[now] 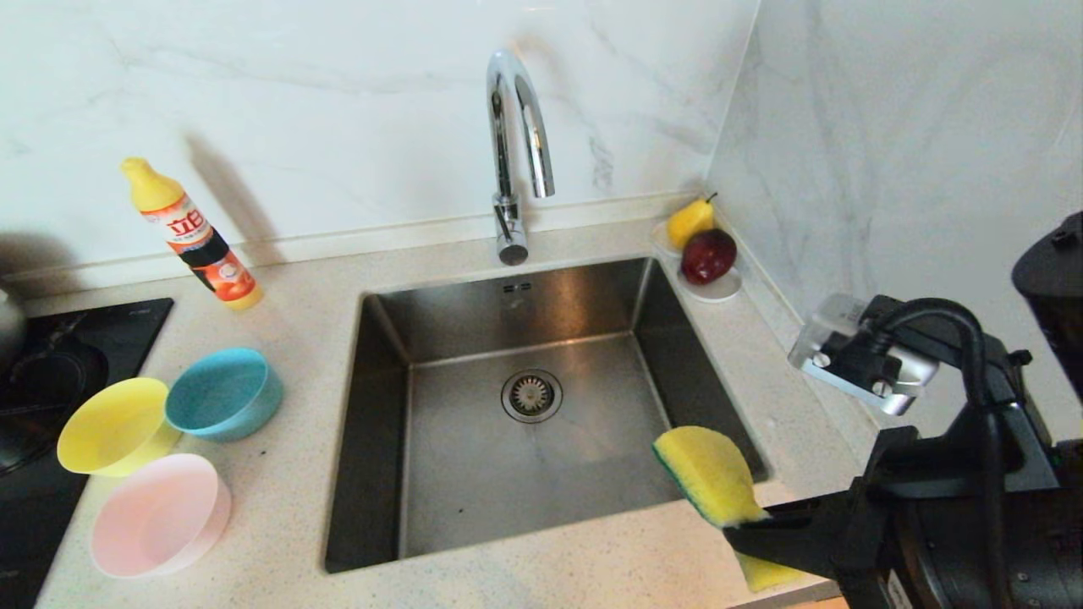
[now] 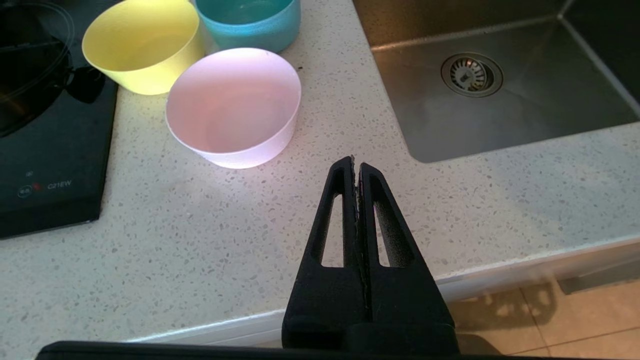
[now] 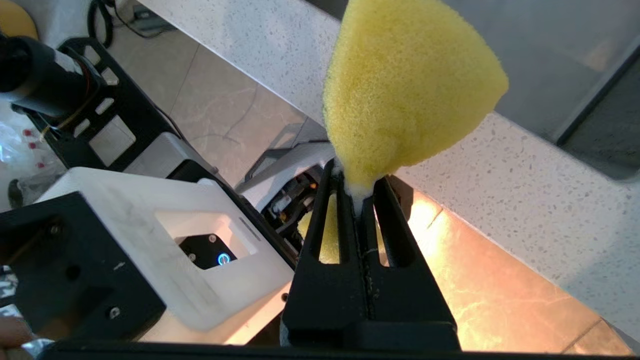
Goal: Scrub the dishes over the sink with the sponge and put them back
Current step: Turn on the faucet
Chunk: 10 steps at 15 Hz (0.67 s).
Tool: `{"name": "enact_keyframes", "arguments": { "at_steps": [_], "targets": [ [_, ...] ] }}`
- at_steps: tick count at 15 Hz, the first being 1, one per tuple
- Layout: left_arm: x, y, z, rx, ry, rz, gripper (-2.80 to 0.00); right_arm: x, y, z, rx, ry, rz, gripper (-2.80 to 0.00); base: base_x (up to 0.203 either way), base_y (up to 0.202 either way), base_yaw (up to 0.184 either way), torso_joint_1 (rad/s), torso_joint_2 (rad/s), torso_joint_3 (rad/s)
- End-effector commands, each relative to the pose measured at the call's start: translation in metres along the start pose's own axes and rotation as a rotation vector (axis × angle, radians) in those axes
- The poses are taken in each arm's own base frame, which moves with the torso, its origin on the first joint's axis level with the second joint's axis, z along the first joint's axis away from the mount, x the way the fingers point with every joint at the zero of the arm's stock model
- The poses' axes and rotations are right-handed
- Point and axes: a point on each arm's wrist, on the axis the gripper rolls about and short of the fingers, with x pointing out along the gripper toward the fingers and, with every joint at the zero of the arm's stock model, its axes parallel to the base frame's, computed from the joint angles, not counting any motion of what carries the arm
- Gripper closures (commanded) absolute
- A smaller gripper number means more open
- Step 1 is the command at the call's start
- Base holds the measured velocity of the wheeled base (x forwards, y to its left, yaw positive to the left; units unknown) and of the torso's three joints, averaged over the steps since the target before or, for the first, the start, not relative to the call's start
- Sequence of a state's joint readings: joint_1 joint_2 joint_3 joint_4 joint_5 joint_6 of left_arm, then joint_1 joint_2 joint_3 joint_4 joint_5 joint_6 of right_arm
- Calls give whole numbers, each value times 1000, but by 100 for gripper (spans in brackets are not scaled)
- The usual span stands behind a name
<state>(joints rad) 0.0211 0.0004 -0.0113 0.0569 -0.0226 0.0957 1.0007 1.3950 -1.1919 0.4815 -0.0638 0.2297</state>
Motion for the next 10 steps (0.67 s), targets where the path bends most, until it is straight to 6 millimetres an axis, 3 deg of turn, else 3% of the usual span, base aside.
{"name": "enact_keyframes", "arguments": {
  "at_steps": [1, 3, 6, 8, 10],
  "targets": [
    [0, 0, 0, 1, 9, 8, 0, 9, -1, -1, 6, 30, -12, 0, 0, 0, 0, 0, 0, 0],
    [-5, 2, 16, 1, -27, 15, 0, 9, -5, 0, 27, 25, -26, 0, 0, 0, 0, 0, 0, 0],
    [-20, 8, 76, -7, -82, 51, 0, 9, -7, 2, 34, 20, -34, 0, 0, 0, 0, 0, 0, 0],
    [-20, 14, 115, -8, -57, 144, 0, 8, -7, 3, 36, 13, -37, 0, 0, 0, 0, 0, 0, 0],
    [-14, 18, 142, -7, -33, 196, 0, 10, -9, 3, 44, 16, -46, 0, 0, 0, 0, 0, 0, 0]
  ]
}}
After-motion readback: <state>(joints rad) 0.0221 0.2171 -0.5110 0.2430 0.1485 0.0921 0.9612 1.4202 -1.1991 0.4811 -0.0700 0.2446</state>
